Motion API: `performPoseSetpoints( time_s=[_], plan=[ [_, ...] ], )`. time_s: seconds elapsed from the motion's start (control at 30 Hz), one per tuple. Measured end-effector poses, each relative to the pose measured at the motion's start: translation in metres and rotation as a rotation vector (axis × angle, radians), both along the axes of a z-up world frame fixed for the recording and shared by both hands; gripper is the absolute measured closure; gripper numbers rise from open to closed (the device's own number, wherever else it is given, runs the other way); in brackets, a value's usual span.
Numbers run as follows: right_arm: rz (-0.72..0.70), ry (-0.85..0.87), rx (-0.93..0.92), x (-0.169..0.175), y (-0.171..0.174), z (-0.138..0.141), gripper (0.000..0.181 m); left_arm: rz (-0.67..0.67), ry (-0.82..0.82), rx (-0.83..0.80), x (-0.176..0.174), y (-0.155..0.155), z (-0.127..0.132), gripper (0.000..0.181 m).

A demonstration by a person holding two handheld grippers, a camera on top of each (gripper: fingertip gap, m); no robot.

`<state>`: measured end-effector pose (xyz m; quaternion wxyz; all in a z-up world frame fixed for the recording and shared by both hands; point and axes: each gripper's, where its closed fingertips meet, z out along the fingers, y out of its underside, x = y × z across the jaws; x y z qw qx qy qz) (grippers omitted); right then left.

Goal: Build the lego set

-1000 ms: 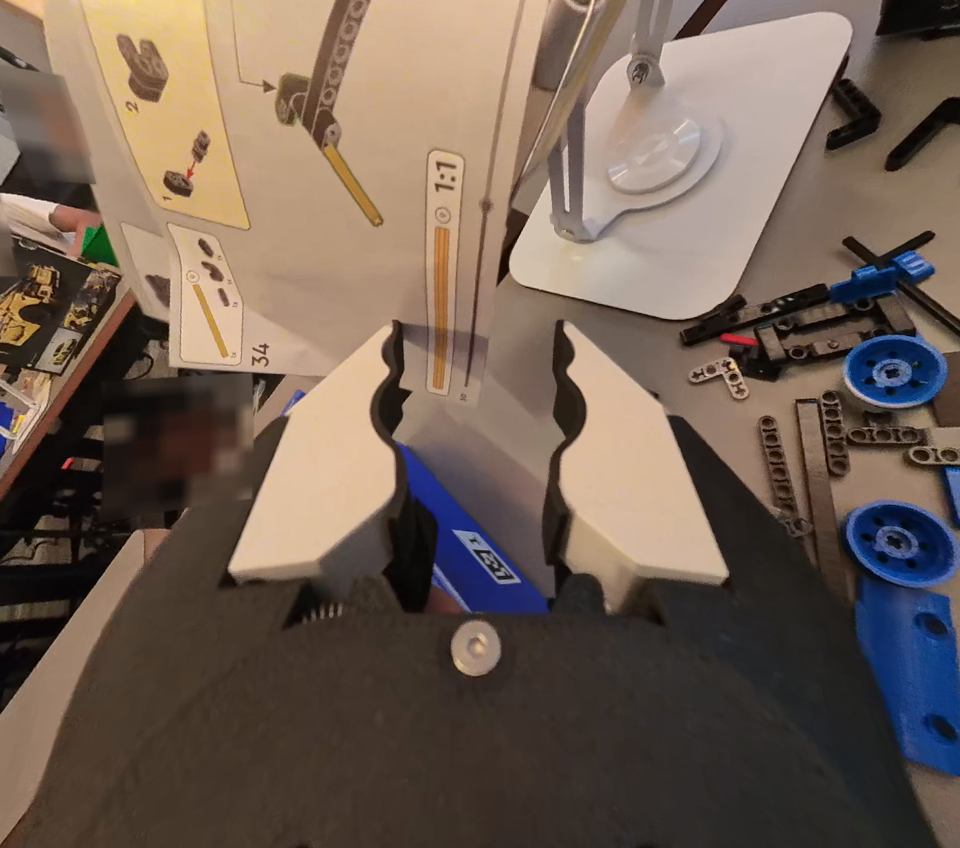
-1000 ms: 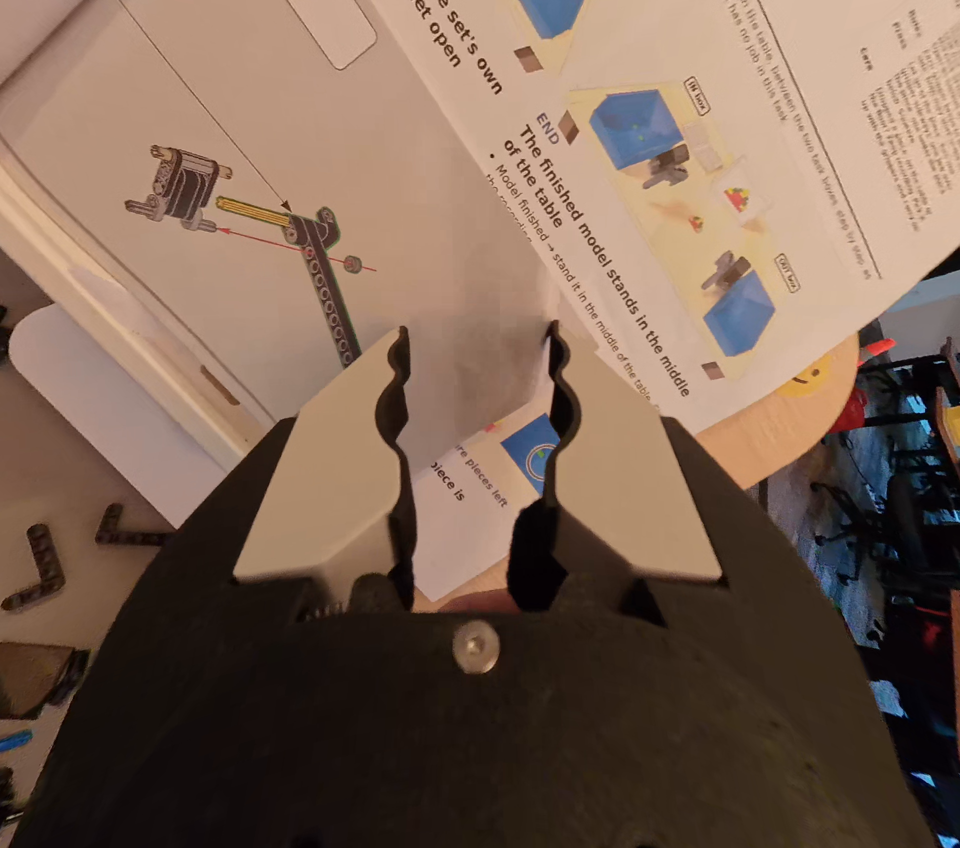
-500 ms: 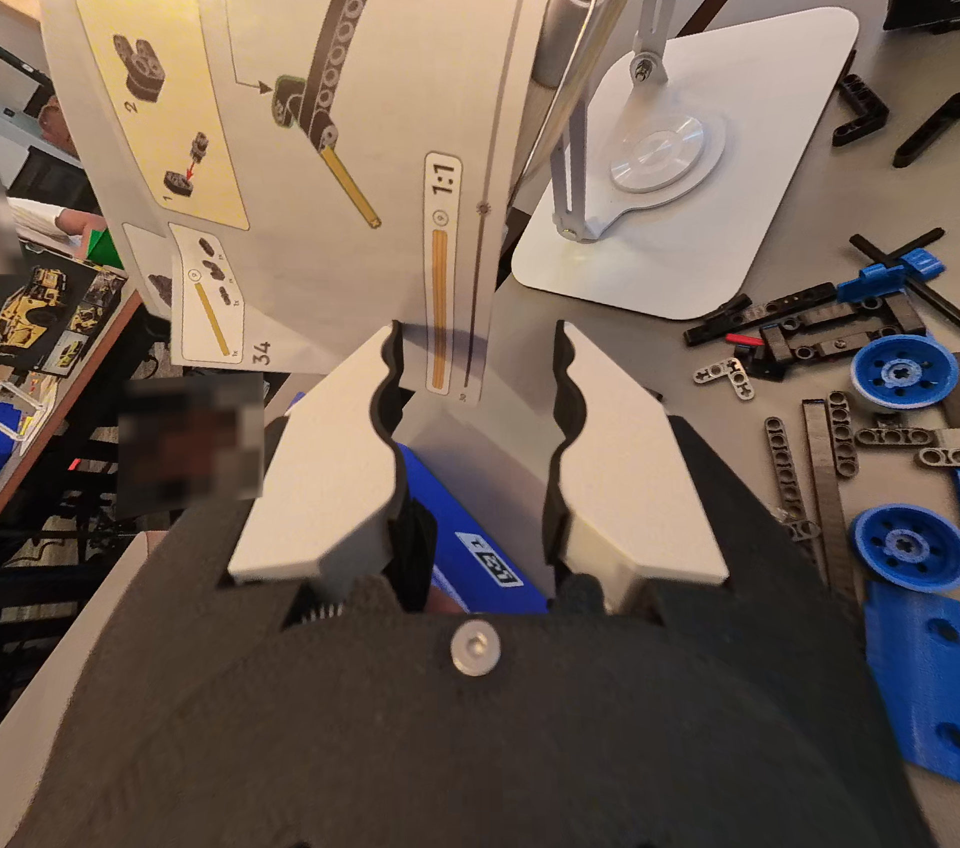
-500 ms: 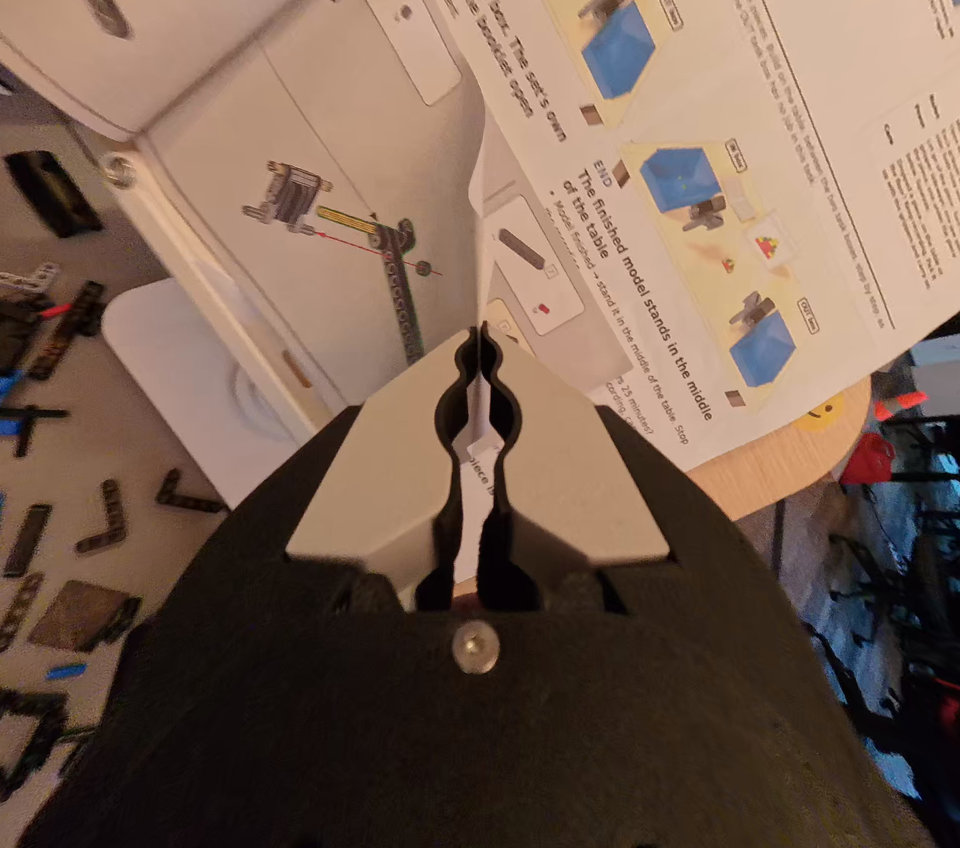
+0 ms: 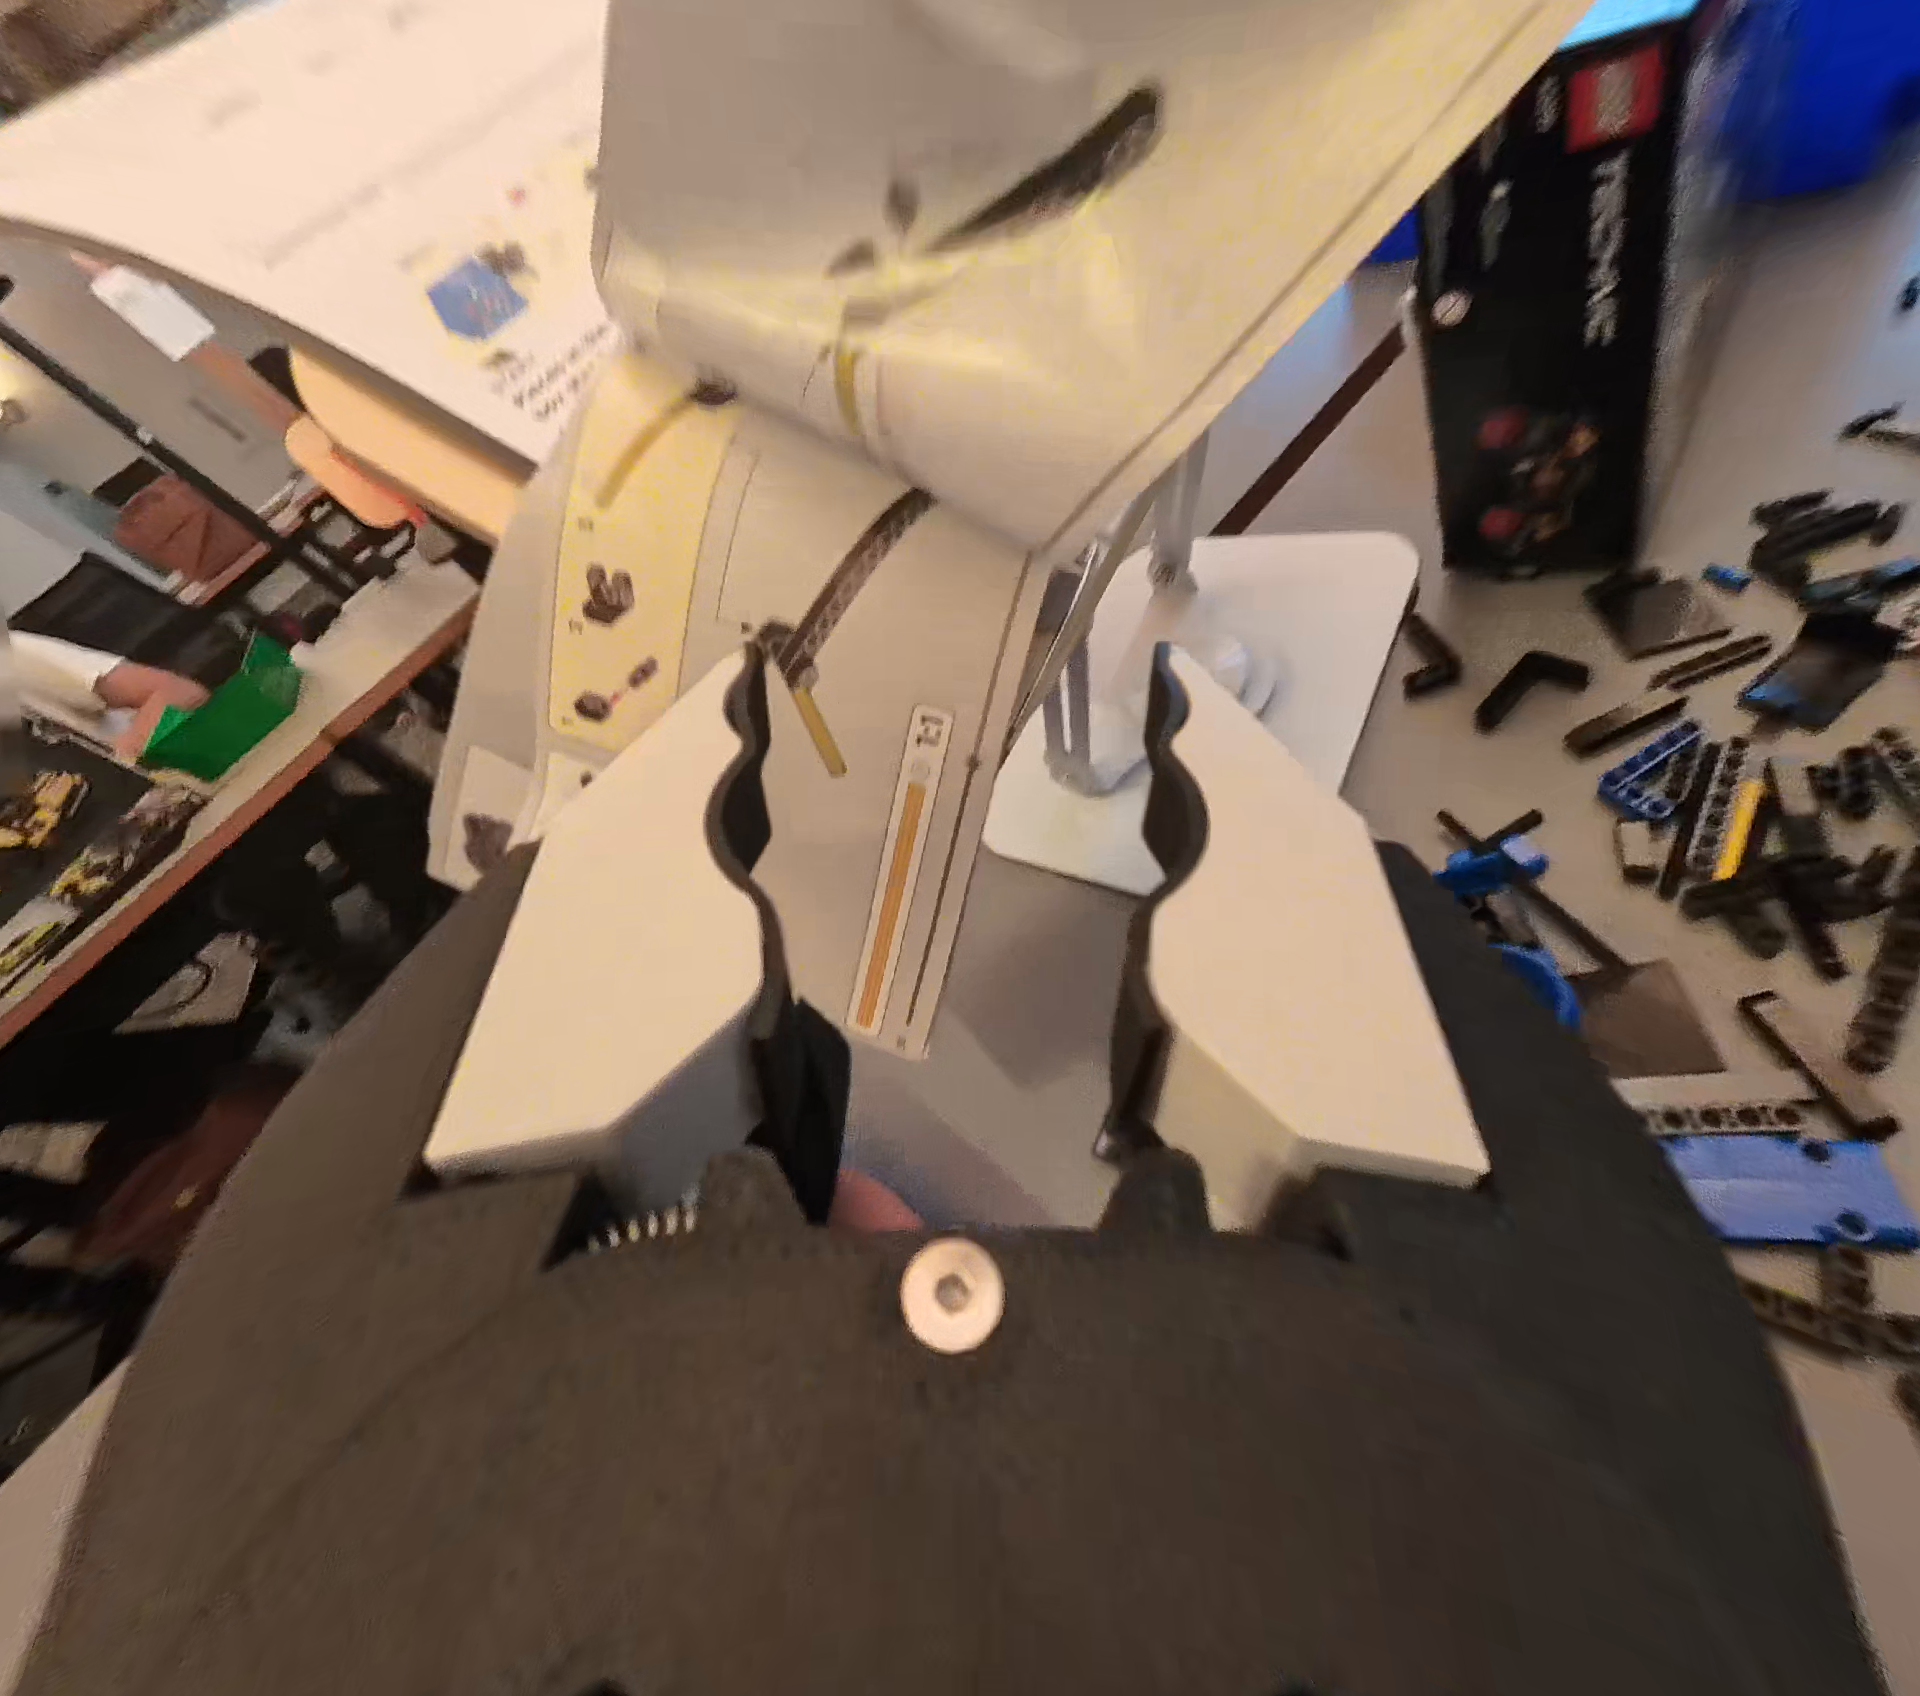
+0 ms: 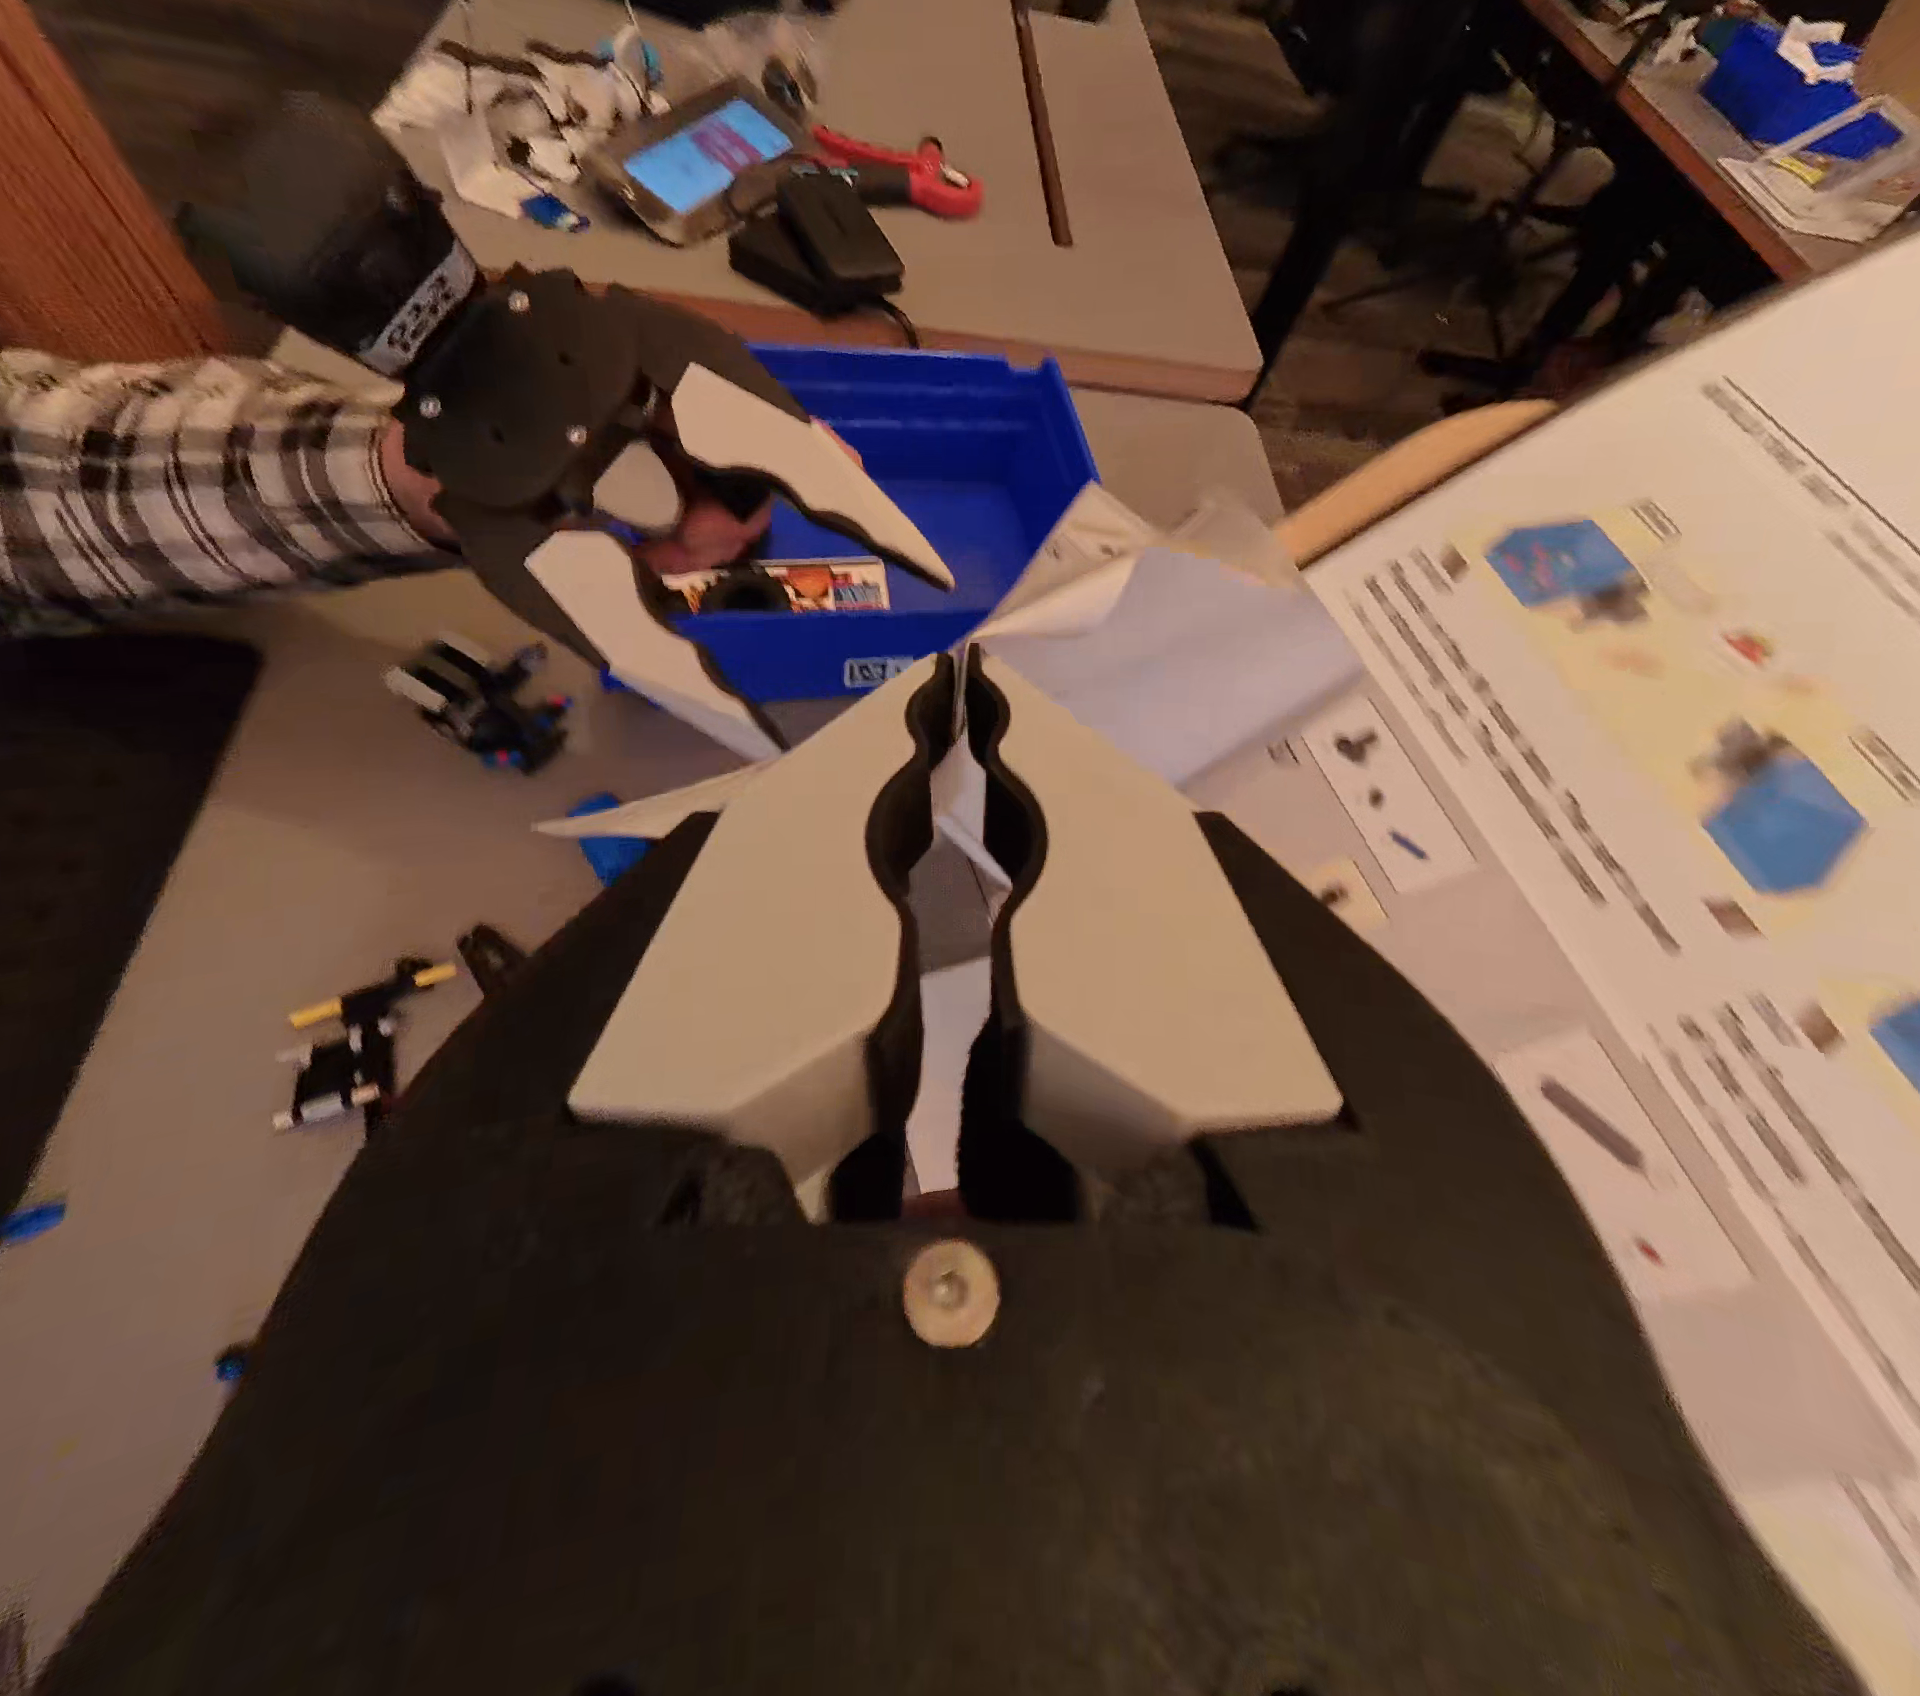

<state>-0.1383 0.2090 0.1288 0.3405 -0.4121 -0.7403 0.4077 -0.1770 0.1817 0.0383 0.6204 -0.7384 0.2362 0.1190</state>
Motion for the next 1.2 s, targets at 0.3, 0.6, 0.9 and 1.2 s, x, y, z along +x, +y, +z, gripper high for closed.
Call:
performPoseSetpoints(
  time_s=[0.3, 0.6, 0.9, 1.2],
  plan=[
    [0.014, 0.016, -0.053, -0.051, -0.036, -0.003, 0.168, 0.116, 0.022, 0.163, -0.013, -0.002, 0.016, 0.152],
    [0.040, 0.037, -0.078, -0.056, -0.046, -0.004, 0.143, 0.024, -0.245, 0.142, -0.023, -0.009, 0.011, 0.177],
    [-0.010, 0.041, 0.022, -0.049, -0.036, -0.005, 0.109, -0.018, -0.403, 0.131, -0.032, -0.012, 0.008, 0.181],
    [-0.116, -0.050, 0.293, -0.046, -0.007, -0.049, 0.115, -0.031, -0.471, 0.153, -0.040, -0.012, 0.011, 0.179]
  ],
)
